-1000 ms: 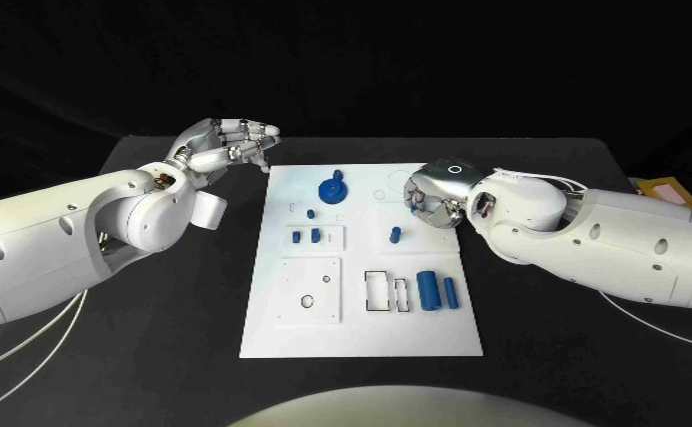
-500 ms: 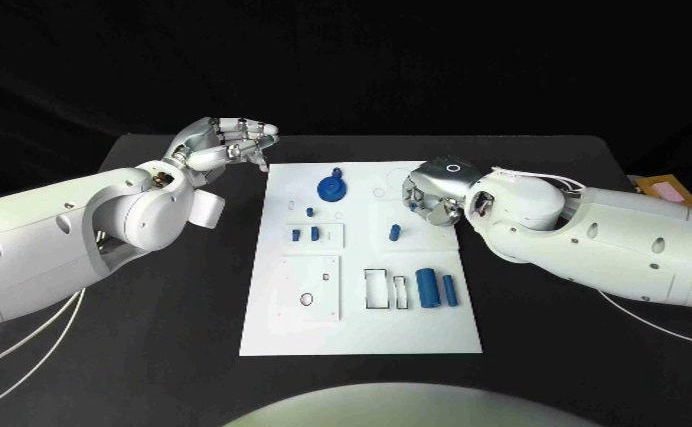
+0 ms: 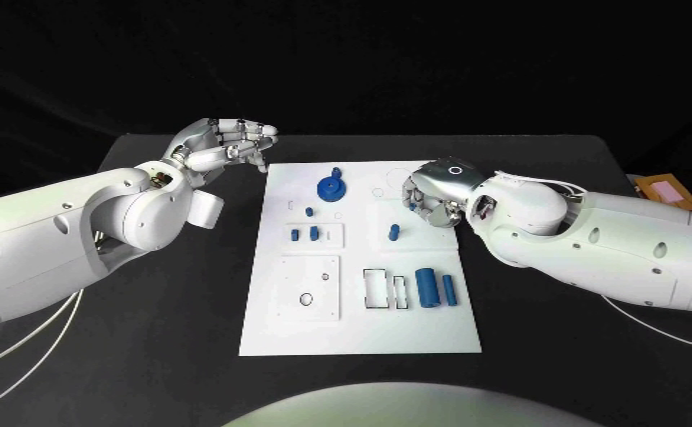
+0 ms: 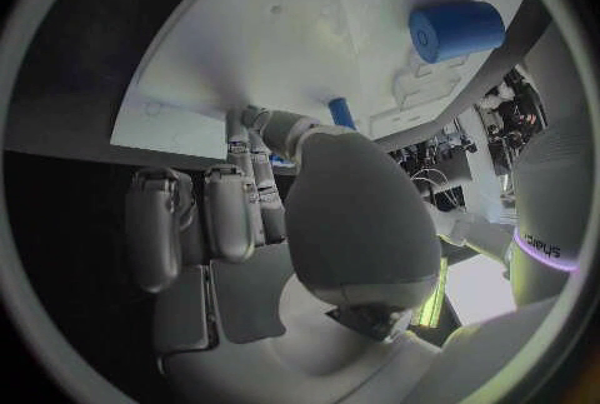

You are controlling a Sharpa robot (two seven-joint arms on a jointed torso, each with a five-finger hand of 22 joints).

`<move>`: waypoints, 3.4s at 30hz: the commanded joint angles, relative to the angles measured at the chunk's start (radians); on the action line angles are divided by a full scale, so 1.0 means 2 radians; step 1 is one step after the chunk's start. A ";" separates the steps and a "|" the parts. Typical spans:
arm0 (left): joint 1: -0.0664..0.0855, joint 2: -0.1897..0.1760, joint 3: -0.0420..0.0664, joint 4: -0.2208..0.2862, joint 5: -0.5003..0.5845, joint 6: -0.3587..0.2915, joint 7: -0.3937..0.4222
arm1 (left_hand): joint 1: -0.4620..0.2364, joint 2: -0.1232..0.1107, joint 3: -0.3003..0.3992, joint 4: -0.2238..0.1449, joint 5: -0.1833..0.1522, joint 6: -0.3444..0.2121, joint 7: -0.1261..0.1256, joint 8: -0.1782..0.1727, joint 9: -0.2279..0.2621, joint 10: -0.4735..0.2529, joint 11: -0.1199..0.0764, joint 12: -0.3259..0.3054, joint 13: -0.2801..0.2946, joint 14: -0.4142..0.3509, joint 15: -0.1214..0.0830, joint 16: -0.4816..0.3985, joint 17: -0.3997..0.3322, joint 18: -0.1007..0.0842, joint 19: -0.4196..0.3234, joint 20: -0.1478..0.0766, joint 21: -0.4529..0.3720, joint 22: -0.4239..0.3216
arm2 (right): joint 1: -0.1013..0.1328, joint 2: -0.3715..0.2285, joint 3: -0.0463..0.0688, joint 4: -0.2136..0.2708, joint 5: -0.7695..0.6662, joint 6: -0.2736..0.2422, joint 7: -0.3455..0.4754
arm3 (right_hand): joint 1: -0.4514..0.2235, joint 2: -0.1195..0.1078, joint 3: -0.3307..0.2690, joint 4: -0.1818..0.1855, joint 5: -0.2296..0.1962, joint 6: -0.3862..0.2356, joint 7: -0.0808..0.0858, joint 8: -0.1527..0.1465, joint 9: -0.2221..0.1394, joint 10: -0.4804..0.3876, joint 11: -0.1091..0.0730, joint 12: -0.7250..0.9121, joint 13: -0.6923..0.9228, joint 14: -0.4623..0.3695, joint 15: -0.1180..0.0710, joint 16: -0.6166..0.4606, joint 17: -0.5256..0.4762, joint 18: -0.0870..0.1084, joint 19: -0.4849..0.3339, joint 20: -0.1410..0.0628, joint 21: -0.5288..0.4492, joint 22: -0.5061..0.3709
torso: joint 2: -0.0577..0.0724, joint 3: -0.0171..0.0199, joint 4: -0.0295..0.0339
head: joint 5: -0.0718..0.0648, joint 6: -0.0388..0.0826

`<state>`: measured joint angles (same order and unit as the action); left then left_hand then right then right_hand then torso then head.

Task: Assemble the parts on the task board

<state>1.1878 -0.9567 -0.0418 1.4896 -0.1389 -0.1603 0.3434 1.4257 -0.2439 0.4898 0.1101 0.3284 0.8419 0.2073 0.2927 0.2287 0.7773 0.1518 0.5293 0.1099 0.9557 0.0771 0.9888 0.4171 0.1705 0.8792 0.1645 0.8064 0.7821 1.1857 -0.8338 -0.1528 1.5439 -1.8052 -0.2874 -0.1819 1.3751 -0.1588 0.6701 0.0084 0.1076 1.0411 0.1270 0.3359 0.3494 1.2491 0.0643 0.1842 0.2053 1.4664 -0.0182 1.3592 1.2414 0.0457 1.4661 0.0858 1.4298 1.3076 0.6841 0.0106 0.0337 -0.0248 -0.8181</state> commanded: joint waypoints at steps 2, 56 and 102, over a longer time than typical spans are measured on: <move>0.000 0.001 0.001 0.000 0.001 0.005 -0.001 | 0.004 0.001 -0.001 -0.003 0.002 -0.005 0.001 -0.003 -0.001 -0.005 0.002 -0.002 -0.001 -0.003 0.002 -0.003 -0.001 0.006 -0.002 0.003 -0.003 0.000 | 0.000 -0.001 0.001 0.005 0.000 -0.018 0.007 | -0.005 0.000 0.000 -0.002 -0.003 0.001 0.000 0.003 0.002 0.009 -0.006 -0.002 -0.001 0.019 -0.003 0.000 -0.001 -0.007 0.021 -0.002 0.003 0.102 | 0.000 -0.0002 -0.0003 | 0.001 0.000; 0.000 0.013 0.000 0.001 0.005 0.010 -0.010 | 0.004 0.002 -0.005 -0.005 0.003 -0.014 0.005 -0.007 -0.003 -0.017 0.005 -0.001 -0.003 -0.005 0.004 -0.004 -0.003 0.006 -0.003 0.005 -0.005 -0.001 | -0.023 0.066 0.006 0.106 0.027 -0.039 0.029 | -0.007 0.002 0.002 -0.006 -0.003 -0.003 0.001 0.001 0.005 0.008 -0.006 -0.007 0.000 0.018 -0.003 -0.002 -0.004 -0.007 0.020 -0.002 0.001 0.102 | 0.000 -0.0009 -0.0007 | 0.057 -0.013; 0.000 0.013 0.001 0.002 0.005 0.010 -0.011 | 0.003 0.003 -0.007 -0.005 0.003 -0.016 0.007 -0.008 -0.004 -0.020 0.006 0.000 -0.003 -0.005 0.005 -0.003 -0.004 0.006 -0.003 0.006 -0.005 -0.001 | -0.061 0.088 0.000 0.074 0.032 -0.025 0.032 | -0.009 0.002 0.001 -0.008 -0.001 -0.006 0.002 0.000 0.006 0.006 -0.005 -0.011 0.001 0.019 -0.002 -0.001 -0.003 -0.007 0.020 -0.002 0.001 0.102 | 0.000 -0.0006 -0.0003 | 0.069 -0.027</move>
<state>1.1879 -0.9314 -0.0418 1.4927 -0.1349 -0.1557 0.3165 1.4257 -0.2438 0.4817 0.1021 0.3285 0.8184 0.2090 0.2803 0.2230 0.7452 0.1626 0.5293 0.1055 0.9486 0.0842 0.9855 0.4106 0.1703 0.8720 0.1715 0.7987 0.7814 1.0644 -0.6582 -0.1532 1.6925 -1.7376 -0.3567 -0.1239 1.3557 -0.1655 0.6718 -0.0003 0.1029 1.0299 0.1233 0.3318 0.3590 1.2632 0.0610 0.1638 0.2050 1.4665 -0.0180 1.3591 1.2353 0.0456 1.4660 0.0860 1.4335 1.3074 0.6849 0.0096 0.0329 0.1148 -0.8727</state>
